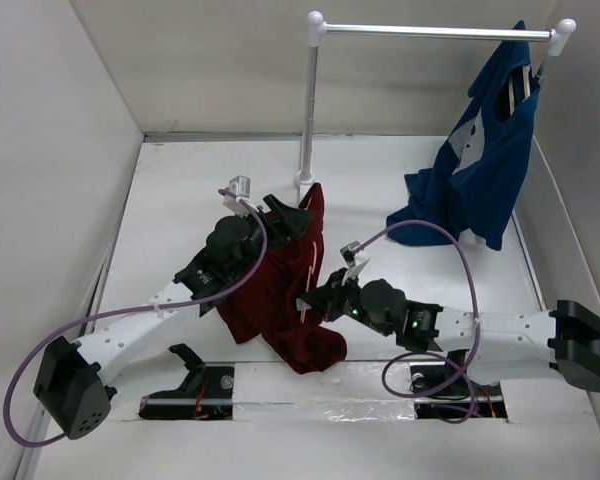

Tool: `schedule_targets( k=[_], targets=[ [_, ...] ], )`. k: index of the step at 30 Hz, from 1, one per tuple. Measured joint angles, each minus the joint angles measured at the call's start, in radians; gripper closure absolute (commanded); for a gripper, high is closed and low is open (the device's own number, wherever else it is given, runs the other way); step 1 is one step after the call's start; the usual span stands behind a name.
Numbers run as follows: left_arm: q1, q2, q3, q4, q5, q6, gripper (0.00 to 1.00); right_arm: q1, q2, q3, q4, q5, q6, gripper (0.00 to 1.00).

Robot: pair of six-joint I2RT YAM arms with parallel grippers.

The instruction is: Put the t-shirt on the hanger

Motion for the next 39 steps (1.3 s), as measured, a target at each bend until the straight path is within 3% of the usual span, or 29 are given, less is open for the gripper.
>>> schedule_targets(
  k=[8,17,31,37,39],
  targets=[
    [0.026,0.171,0.192,-0.054,-0.109,0.113,0.35,-0.001,-0.11,-0.036,-0.03,-0.09,-0.012,1.0],
    [0.219,0.283,0.222,-0.014,0.016,0.085,0.29,-0.01,-0.216,-0.047,-0.108,-0.179,-0.035,1.0],
    [0.214,0.452,0.22,0.218,0.245,-0.064,0.29,-0.027,-0.282,-0.072,-0.159,-0.249,-0.048,1.0],
    [0.214,0.47,0.205,0.295,0.28,-0.103,0.42,-0.09,-0.329,-0.079,-0.179,-0.33,-0.054,1.0],
    [0.214,0.481,0.205,0.318,0.286,-0.115,0.53,-0.109,-0.342,-0.079,-0.179,-0.354,-0.055,1.0]
  ],
)
